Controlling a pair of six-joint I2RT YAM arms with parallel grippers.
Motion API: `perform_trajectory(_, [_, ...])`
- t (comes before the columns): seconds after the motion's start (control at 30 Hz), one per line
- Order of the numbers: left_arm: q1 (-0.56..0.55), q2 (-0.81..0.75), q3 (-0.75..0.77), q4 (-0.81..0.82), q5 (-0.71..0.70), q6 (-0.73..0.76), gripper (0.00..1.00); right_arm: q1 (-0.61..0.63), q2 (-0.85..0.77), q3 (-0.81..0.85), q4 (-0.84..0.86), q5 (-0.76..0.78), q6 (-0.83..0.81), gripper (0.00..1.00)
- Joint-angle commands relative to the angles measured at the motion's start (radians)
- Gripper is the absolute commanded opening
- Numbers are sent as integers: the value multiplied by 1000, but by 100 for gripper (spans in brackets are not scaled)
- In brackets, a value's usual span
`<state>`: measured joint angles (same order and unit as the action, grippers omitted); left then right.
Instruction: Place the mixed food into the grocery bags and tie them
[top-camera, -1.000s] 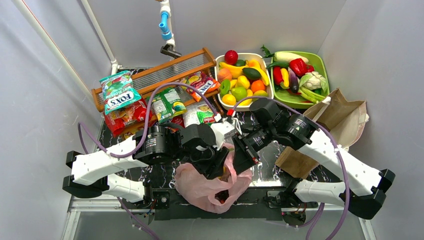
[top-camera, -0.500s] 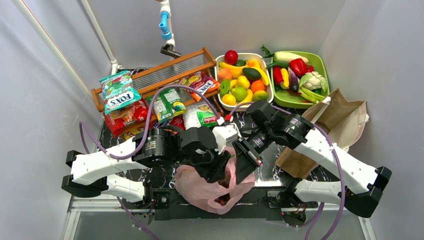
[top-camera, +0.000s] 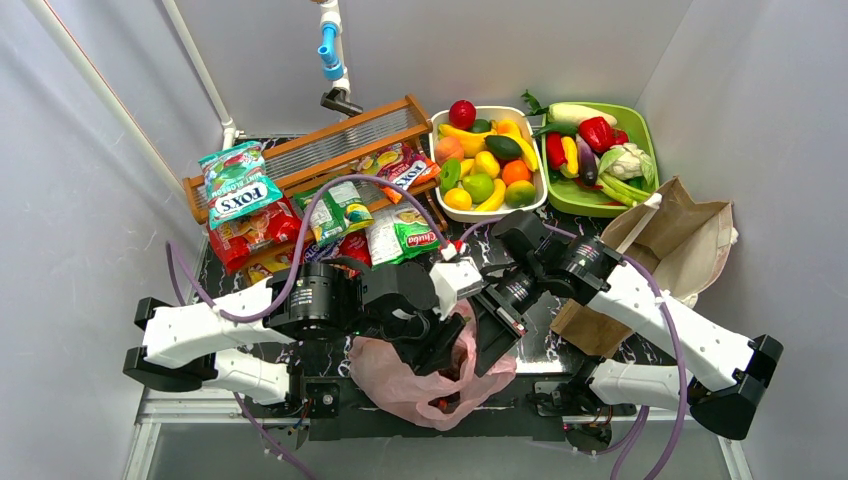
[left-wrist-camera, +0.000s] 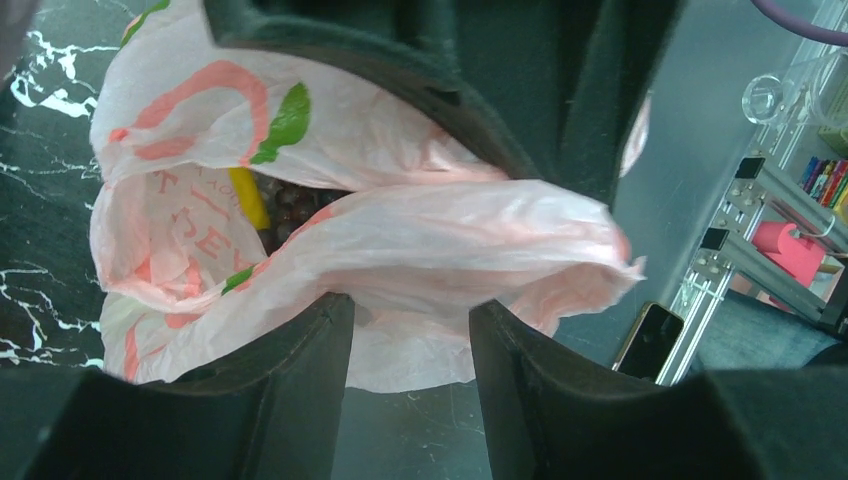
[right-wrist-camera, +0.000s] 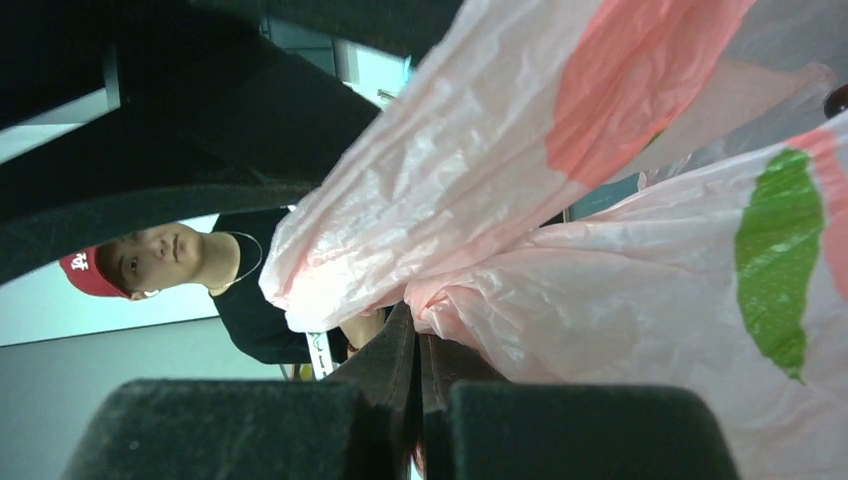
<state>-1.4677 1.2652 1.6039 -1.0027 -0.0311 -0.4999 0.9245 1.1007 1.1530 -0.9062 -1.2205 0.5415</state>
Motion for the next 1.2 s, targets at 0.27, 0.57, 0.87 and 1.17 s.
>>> perform_trajectory(0.27, [-61, 81, 104, -10, -76, 49, 43, 4, -7, -12, 85, -72, 40, 1])
perform_trajectory(0.57, [-60, 59, 65, -34, -173, 49, 55, 5, -9, -22, 104, -89, 51, 1])
perform_trajectory(0.87, [-61, -164, -175, 240, -136, 247, 63, 9, 25, -17, 115, -127, 58, 1])
perform_trajectory(1.17, [-74, -213, -281, 396, -25, 466, 60, 10, 71, 24, 100, -123, 28, 1])
